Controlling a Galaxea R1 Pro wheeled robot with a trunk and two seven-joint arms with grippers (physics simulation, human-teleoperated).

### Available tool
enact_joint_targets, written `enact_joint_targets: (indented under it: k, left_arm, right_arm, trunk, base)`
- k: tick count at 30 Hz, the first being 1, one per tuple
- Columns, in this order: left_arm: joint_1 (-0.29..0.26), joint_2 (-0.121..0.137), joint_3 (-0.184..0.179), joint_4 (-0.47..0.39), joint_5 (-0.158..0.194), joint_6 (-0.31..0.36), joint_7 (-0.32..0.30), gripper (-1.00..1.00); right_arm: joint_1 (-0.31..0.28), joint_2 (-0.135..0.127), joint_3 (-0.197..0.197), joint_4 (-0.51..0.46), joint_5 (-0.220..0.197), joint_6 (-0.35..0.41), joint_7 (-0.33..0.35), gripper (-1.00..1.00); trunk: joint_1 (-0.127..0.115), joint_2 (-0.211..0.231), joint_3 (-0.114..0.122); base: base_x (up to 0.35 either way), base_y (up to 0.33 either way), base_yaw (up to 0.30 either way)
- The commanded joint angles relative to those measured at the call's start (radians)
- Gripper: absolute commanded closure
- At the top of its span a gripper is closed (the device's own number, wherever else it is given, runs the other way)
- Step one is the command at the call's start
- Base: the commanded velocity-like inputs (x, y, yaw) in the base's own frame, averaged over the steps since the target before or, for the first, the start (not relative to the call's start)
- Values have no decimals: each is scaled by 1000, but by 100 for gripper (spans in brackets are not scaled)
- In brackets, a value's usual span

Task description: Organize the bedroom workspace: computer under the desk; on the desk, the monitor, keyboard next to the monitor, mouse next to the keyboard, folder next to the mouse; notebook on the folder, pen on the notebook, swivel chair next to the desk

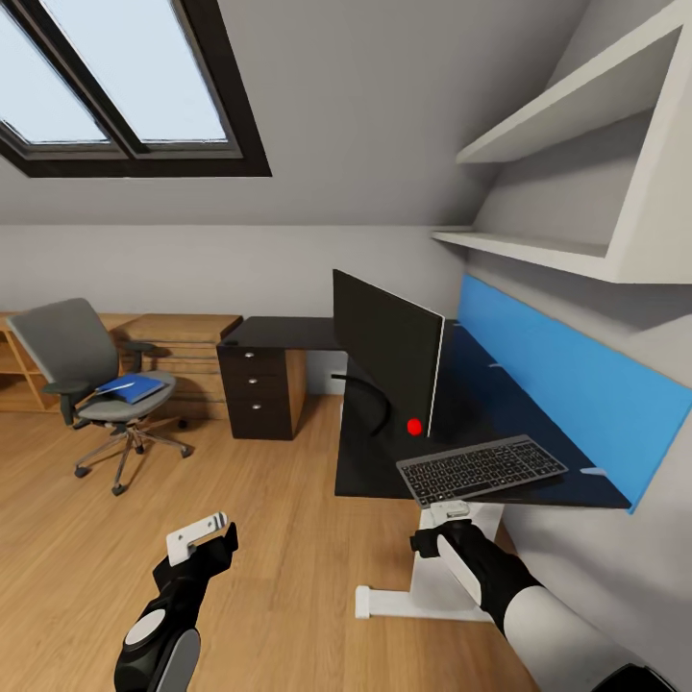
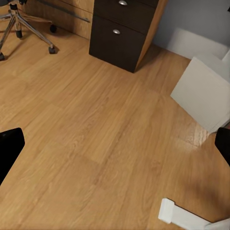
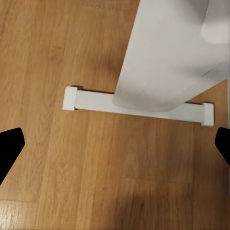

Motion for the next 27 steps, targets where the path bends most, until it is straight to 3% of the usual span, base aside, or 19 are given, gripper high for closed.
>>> enact_joint_targets:
  k: [1,20,27]
  left_arm:
    - [-1,1,-1,-1,9,3,8,-100]
    - [-1,2,0,0,9,3,8,-100]
    - [0,2,0,0,9,2,8,-100]
  right_arm:
    - [-1,-1,8,-2,-10,4,-9,-100]
    - [-1,-3,2,99,-9,-2,-12,-100]
    - [-1,-16,1,106,-9,-12,-11,-100]
  trunk:
    - [0,-1,-1]
    - [0,-1,-1]
    - [0,-1,-1]
  base:
    - [0,0,0]
    - [0,0,0]
    - [25,0,0]
